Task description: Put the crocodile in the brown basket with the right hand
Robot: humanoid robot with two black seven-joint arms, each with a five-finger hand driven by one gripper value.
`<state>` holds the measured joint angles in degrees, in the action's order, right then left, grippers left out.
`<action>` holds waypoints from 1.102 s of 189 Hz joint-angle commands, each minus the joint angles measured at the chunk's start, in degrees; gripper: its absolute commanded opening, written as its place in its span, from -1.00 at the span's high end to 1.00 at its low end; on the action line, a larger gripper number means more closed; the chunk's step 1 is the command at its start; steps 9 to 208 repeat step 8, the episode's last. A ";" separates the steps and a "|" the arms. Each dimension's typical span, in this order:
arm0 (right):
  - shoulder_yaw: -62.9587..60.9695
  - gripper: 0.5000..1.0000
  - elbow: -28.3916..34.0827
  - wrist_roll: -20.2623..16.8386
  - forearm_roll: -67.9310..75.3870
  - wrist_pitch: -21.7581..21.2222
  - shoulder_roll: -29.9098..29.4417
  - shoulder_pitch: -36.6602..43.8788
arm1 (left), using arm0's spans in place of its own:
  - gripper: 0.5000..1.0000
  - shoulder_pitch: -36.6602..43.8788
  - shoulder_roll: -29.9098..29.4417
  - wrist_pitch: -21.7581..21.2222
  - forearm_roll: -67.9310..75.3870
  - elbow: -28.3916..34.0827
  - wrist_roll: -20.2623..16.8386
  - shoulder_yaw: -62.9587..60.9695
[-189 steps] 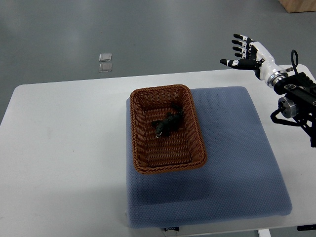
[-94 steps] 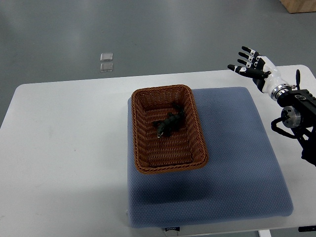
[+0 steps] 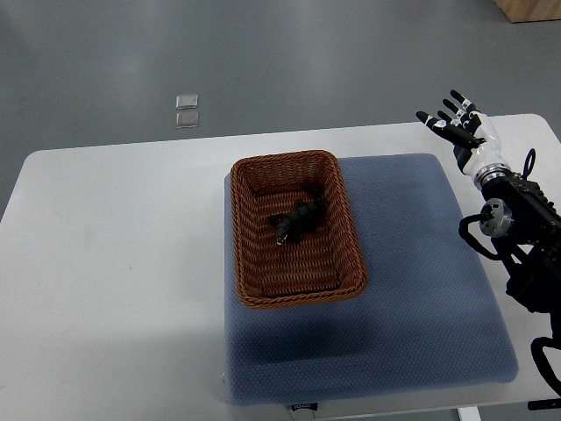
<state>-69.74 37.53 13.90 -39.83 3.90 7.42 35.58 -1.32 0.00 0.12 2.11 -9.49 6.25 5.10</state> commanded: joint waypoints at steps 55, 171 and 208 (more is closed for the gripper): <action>-0.05 -0.73 2.10 0.78 0.02 1.11 -1.00 -0.95 | -1.00 0.00 0.00 0.06 0.00 0.09 0.08 -0.09; -0.05 -0.73 2.10 0.78 0.02 1.11 -1.00 -0.95 | -1.00 0.00 0.00 0.06 0.00 0.09 0.08 -0.09; -0.05 -0.73 2.10 0.78 0.02 1.11 -1.00 -0.95 | -1.00 0.00 0.00 0.06 0.00 0.09 0.08 -0.09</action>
